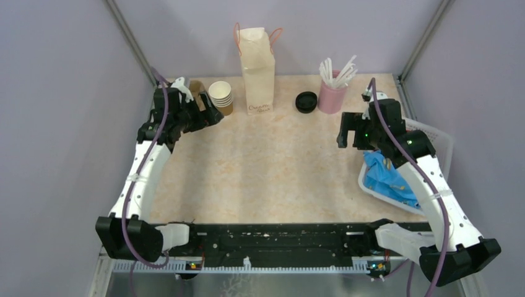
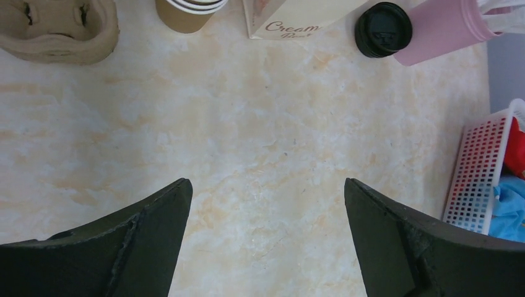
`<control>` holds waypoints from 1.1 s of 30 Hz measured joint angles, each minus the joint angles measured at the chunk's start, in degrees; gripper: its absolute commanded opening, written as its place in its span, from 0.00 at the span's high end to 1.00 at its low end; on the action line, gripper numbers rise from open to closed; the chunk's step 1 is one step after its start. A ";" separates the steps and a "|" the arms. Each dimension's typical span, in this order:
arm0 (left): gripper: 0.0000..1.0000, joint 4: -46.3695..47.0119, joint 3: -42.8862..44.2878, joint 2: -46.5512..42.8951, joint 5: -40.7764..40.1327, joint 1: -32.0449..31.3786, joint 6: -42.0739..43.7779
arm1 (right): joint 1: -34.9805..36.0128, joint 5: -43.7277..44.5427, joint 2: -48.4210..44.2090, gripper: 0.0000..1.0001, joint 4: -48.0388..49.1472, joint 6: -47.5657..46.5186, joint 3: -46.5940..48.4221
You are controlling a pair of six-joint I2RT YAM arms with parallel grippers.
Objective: Pack the takeout coffee
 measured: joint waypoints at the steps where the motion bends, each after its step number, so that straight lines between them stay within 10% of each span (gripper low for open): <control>1: 0.02 -0.68 0.81 1.38 -0.61 0.00 -0.13 | 0.00 -0.68 0.55 0.01 0.00 0.00 0.04; 8: 0.02 -3.58 6.36 10.93 -2.43 0.02 -1.38 | 0.00 -4.28 1.49 0.02 0.46 0.02 0.20; 15: 0.37 -2.91 16.09 23.28 -4.02 0.02 -2.45 | 0.02 -5.66 4.98 0.02 3.06 -0.15 0.20; 33: 0.61 -9.14 46.69 50.95 -19.26 0.02 -1.70 | -0.04 -5.92 13.84 0.02 8.66 -2.08 3.63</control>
